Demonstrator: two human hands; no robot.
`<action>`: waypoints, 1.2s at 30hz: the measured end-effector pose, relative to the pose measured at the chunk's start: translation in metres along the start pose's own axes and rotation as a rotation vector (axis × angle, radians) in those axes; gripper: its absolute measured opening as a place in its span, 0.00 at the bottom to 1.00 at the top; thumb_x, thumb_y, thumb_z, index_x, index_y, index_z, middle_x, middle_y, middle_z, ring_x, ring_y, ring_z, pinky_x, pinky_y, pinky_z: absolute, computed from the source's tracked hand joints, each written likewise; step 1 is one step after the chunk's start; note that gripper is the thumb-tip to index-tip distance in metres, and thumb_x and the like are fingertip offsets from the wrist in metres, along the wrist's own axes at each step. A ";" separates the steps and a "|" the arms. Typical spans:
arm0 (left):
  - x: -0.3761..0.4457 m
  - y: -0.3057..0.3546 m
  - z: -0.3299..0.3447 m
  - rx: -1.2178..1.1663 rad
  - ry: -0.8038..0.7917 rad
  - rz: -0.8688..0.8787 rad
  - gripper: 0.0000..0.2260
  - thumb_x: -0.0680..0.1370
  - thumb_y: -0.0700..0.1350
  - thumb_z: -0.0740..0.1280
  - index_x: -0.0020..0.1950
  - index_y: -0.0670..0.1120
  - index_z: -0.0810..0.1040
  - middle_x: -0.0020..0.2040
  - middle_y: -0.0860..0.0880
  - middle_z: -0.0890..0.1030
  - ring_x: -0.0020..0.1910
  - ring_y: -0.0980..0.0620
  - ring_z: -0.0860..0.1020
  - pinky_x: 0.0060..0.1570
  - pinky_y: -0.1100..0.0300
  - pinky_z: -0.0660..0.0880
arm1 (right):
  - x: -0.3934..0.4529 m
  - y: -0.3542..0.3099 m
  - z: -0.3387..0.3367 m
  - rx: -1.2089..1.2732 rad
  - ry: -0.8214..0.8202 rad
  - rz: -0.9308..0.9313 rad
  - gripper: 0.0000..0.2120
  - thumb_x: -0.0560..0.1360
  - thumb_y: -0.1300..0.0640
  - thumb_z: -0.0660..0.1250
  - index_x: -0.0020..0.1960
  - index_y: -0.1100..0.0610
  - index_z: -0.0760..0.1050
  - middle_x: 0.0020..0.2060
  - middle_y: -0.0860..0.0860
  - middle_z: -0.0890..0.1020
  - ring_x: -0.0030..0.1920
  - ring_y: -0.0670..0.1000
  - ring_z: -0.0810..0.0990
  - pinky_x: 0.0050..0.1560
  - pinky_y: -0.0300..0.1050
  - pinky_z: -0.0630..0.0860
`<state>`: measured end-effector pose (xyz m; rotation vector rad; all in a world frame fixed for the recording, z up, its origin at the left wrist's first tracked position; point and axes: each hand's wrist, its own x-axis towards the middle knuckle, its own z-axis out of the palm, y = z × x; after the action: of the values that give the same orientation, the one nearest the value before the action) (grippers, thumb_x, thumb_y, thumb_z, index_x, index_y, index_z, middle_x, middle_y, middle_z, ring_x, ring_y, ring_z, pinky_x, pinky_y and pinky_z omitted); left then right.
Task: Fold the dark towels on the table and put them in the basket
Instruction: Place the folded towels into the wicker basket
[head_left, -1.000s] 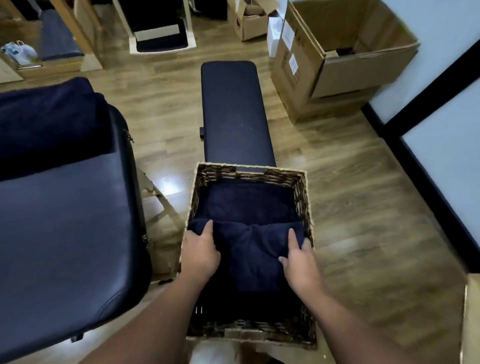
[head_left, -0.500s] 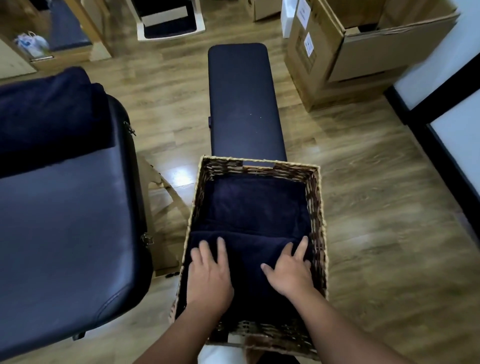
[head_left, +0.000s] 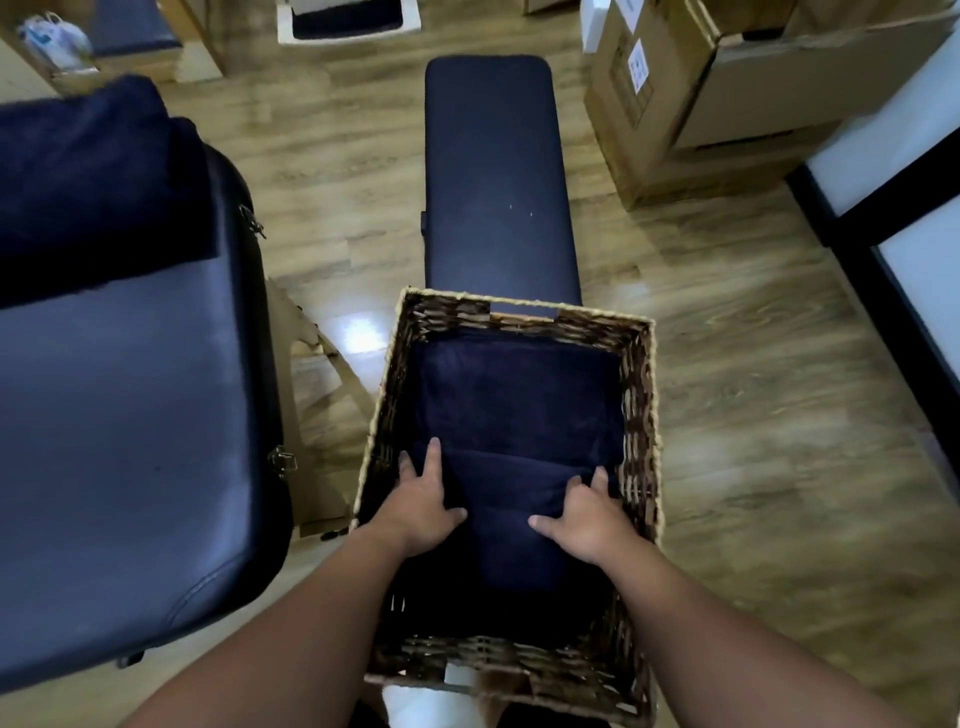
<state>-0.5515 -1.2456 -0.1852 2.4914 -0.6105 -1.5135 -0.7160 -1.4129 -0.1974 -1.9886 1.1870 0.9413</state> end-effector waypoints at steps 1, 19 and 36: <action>-0.006 0.002 -0.007 0.003 0.024 -0.003 0.44 0.79 0.51 0.69 0.83 0.50 0.40 0.81 0.34 0.46 0.77 0.36 0.62 0.76 0.53 0.60 | -0.005 -0.001 -0.009 0.018 -0.009 -0.015 0.39 0.74 0.34 0.68 0.74 0.58 0.67 0.80 0.61 0.51 0.70 0.63 0.70 0.69 0.51 0.70; -0.126 -0.130 -0.269 -0.212 0.824 0.103 0.09 0.79 0.51 0.65 0.47 0.47 0.83 0.43 0.51 0.85 0.48 0.46 0.82 0.51 0.52 0.78 | -0.120 -0.308 -0.105 0.156 0.257 -0.609 0.24 0.77 0.42 0.68 0.69 0.53 0.78 0.63 0.49 0.82 0.64 0.49 0.79 0.64 0.42 0.72; -0.016 -0.276 -0.503 -0.342 0.665 -0.156 0.40 0.69 0.71 0.69 0.77 0.70 0.56 0.80 0.42 0.61 0.76 0.41 0.64 0.71 0.34 0.61 | -0.024 -0.592 -0.132 0.072 0.324 -0.461 0.52 0.71 0.40 0.75 0.81 0.39 0.41 0.75 0.63 0.61 0.73 0.60 0.66 0.70 0.55 0.68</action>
<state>-0.0448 -1.0258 -0.0286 2.5692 -0.0409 -0.6554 -0.1548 -1.2730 -0.0142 -2.2736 0.8434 0.3509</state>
